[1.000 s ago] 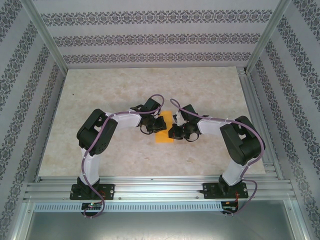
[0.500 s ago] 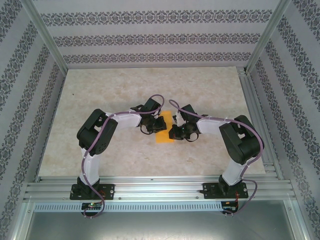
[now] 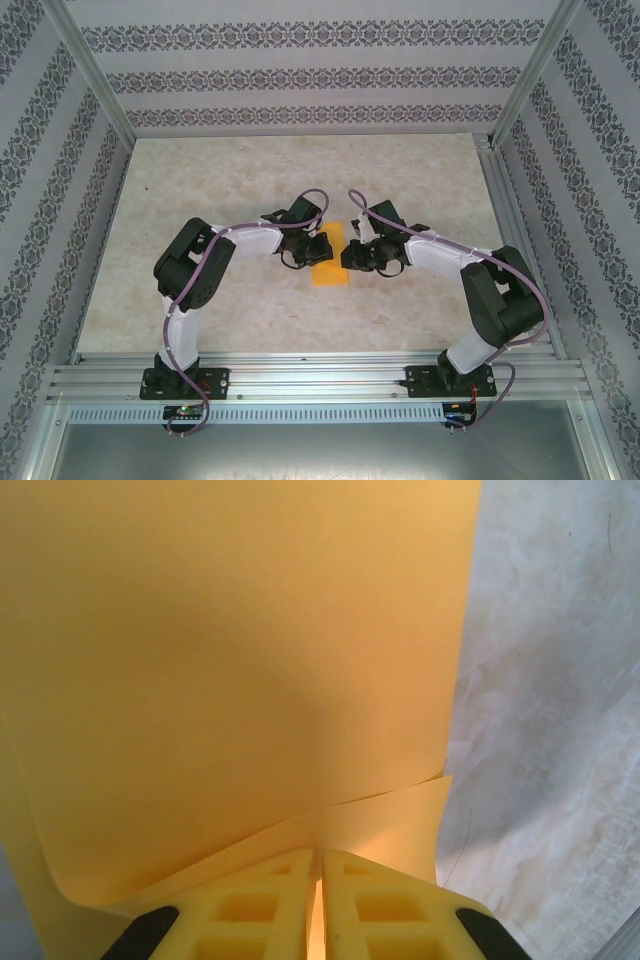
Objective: Fold a paper plane with a square sheet of paper (pick it up from the middle)
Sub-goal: Fold the triangle a second time at the center of the table.
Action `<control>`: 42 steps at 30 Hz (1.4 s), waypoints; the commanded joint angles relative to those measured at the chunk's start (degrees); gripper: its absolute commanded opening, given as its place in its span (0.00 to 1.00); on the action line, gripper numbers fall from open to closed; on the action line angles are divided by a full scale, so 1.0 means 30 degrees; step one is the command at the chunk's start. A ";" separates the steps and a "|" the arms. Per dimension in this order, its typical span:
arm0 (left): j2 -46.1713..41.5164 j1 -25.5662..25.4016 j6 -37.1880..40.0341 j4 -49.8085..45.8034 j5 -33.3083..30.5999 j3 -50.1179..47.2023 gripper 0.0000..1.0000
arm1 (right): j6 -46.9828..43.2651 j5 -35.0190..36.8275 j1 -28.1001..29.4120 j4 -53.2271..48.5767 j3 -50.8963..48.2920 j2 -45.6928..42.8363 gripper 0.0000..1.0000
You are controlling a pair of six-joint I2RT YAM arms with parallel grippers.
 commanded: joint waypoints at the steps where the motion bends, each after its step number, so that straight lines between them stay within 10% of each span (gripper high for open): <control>1: 0.0648 -0.0156 0.0311 -0.0662 -0.0551 0.0041 0.14 | 0.0262 0.0717 -0.0300 -0.0113 0.0052 0.0002 0.19; 12: 0.0702 -0.0156 0.0210 -0.0574 -0.0562 -0.0017 0.14 | 0.0145 -0.2594 0.0300 0.0408 0.0517 0.0863 0.04; 42: 0.1027 -0.0157 0.0328 -0.0720 -0.0936 -0.0112 0.14 | -0.0423 0.0131 -0.0191 -0.0839 -0.0284 0.2933 0.02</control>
